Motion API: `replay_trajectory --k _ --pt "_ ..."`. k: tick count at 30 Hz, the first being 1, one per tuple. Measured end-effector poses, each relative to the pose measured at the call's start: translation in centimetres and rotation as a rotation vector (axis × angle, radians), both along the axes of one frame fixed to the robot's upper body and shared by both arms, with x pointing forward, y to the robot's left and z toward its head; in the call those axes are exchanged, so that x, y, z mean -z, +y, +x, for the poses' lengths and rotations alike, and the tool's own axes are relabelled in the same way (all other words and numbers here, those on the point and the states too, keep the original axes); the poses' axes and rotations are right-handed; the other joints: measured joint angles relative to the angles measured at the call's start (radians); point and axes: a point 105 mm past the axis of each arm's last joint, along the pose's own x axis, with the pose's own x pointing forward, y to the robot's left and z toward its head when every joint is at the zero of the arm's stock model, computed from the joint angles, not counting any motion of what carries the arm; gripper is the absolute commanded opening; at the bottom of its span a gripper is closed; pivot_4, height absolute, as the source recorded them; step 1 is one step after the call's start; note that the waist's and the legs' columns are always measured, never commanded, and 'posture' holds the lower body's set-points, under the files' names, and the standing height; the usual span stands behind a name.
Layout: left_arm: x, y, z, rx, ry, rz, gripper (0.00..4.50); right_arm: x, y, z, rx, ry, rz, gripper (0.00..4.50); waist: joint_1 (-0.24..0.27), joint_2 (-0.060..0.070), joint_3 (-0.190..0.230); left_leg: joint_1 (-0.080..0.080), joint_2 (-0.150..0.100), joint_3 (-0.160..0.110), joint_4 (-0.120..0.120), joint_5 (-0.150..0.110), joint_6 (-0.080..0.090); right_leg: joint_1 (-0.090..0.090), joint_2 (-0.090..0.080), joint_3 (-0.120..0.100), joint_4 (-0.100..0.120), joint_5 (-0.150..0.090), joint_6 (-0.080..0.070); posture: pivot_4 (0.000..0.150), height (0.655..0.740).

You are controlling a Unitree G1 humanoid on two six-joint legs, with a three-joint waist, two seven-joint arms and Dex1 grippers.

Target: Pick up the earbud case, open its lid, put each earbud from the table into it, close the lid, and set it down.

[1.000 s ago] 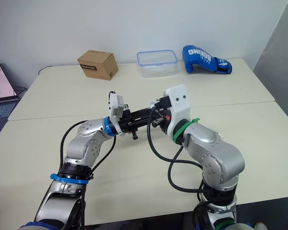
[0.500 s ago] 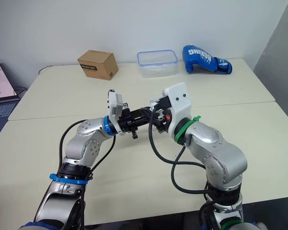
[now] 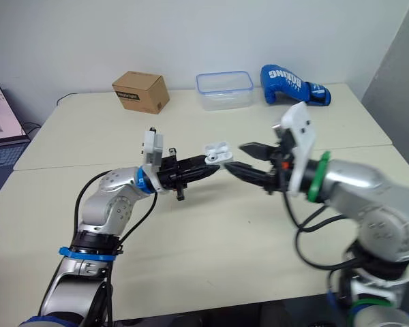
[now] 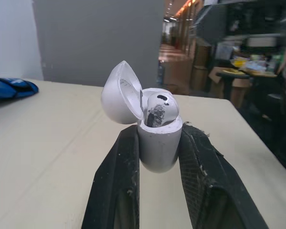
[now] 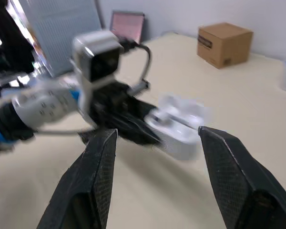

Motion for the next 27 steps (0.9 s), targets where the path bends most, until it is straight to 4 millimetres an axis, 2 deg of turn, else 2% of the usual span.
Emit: replay_trajectory --k 4,8,10,15,20,27 --pt "0.2 0.3 -0.7 0.072 0.037 0.003 0.78 1.2 -3.5 2.8 0.125 0.029 -0.176 2.81 -0.001 0.000 0.000 0.000 0.000 0.003 0.001 0.000 0.000 0.000 0.000 0.001 0.001 0.000 0.000 0.150 0.7307" --pt "0.3 0.9 -1.2 0.100 0.048 0.032 0.78 4.2 -6.9 6.3 0.270 0.075 -0.369 2.81 -0.004 0.000 0.000 0.000 0.000 0.004 0.000 0.000 -0.001 -0.001 0.000 0.002 0.001 0.000 0.000 0.150 0.7307" --pt "0.4 0.9 -1.5 0.111 0.056 0.034 0.78 5.7 -7.8 7.1 0.295 0.099 -0.435 2.81 -0.003 0.000 0.000 0.000 0.001 0.004 0.000 0.000 -0.001 -0.001 0.000 0.002 0.000 0.000 0.000 0.150 0.7307" --pt "0.7 1.2 -2.5 0.128 0.058 0.051 0.78 9.4 -9.7 8.0 0.308 0.180 -0.597 2.81 -0.001 0.000 0.001 -0.001 0.000 0.004 0.000 0.000 -0.001 -0.002 -0.001 0.002 -0.001 0.000 0.000 0.150 0.7307" --pt "0.5 1.1 -3.3 0.143 0.038 0.062 0.78 11.0 -11.0 8.5 0.344 0.235 -0.655 2.81 0.000 0.000 0.001 -0.001 0.000 0.004 0.000 0.000 -0.001 -0.001 -0.001 0.002 0.000 0.000 0.000 0.150 0.7307" --pt "0.4 0.9 -3.6 0.131 0.027 0.066 0.78 12.8 -11.0 8.9 0.362 0.296 -0.649 2.81 0.000 0.000 0.001 -0.001 0.000 0.004 0.000 0.000 -0.001 -0.002 -0.001 0.002 0.000 0.000 0.000 0.150 0.7307"
